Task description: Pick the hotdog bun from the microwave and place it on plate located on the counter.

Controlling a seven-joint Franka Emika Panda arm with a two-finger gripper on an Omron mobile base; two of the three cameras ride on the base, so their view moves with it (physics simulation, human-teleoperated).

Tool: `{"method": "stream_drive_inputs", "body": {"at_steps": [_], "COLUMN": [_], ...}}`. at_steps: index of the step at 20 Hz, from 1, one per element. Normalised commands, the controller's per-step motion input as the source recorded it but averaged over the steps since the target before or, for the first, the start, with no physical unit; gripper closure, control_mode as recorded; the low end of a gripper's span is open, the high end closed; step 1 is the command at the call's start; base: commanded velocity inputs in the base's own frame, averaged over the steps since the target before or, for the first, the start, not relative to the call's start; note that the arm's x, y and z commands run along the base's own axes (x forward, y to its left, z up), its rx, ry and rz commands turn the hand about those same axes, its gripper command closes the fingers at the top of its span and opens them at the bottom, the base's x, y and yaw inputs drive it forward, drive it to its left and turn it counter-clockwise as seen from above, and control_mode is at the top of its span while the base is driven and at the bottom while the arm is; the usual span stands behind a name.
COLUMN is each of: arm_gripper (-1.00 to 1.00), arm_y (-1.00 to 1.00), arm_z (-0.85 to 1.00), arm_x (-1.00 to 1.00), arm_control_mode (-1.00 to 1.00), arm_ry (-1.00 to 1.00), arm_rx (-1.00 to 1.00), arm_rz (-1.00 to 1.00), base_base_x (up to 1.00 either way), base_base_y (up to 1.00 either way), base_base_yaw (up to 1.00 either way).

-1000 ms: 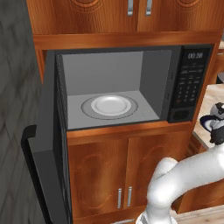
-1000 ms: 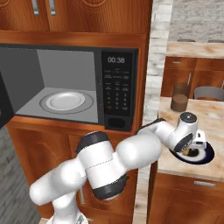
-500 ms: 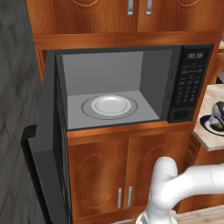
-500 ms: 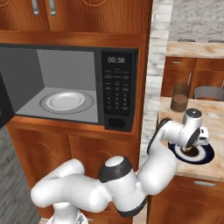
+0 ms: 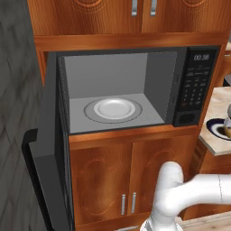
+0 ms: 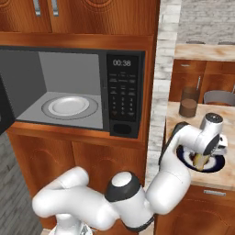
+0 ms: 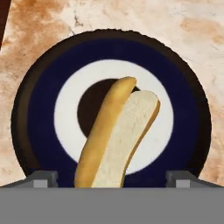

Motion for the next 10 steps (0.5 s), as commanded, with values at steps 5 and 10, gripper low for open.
{"method": "stream_drive_inputs", "body": {"at_steps": [5, 10], "arm_gripper": [-1.00, -1.00], "arm_y": [0.69, 1.00], "arm_z": [0.30, 0.22], "arm_x": [-0.94, -0.75], "arm_control_mode": [-1.00, -1.00], "arm_ry": [-0.01, -0.01], "arm_rx": [0.00, -0.05], "arm_rz": [-0.01, 0.00], "base_base_x": [0.00, 0.00], "base_base_y": [0.00, 0.00], "base_base_yaw": [0.00, 0.00]}}
